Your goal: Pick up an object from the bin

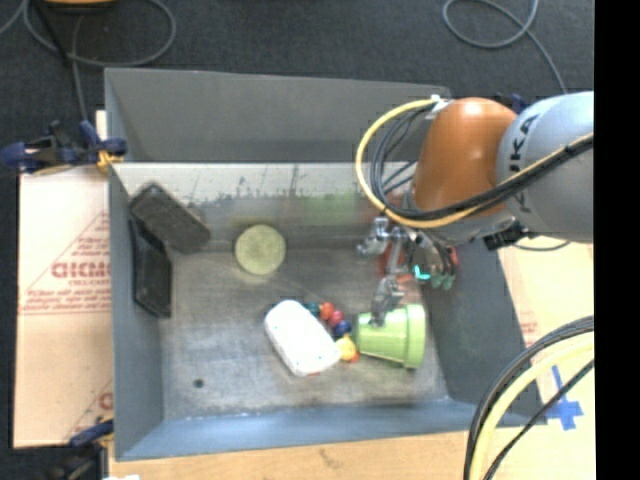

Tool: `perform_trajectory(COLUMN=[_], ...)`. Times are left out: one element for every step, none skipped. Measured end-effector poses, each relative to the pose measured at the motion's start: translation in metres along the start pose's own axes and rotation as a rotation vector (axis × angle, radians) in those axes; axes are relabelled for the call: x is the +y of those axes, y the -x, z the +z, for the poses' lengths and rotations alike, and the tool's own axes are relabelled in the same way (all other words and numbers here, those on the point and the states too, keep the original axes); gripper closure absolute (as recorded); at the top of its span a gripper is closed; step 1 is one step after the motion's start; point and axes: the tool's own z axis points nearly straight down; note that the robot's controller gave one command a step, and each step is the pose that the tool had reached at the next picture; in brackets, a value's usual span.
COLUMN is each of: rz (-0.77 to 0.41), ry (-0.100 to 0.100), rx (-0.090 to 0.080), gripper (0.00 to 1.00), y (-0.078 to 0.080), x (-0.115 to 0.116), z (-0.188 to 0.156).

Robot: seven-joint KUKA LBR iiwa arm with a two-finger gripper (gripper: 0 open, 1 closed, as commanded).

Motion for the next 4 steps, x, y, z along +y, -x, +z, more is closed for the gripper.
perform_trajectory(rz=[-0.001,-0.105,-0.105,-0.199], ry=[-0.001,0.000,0.000,0.000], rx=[-0.007,-0.004,-0.004,0.001], gripper=[0.00,1.00,1.00,1.00], y=[0.002,-0.062,-0.062,-0.042], x=[0.000,-0.005,-0.005,-0.005], z=[-0.004,0.060,0.060,0.056])
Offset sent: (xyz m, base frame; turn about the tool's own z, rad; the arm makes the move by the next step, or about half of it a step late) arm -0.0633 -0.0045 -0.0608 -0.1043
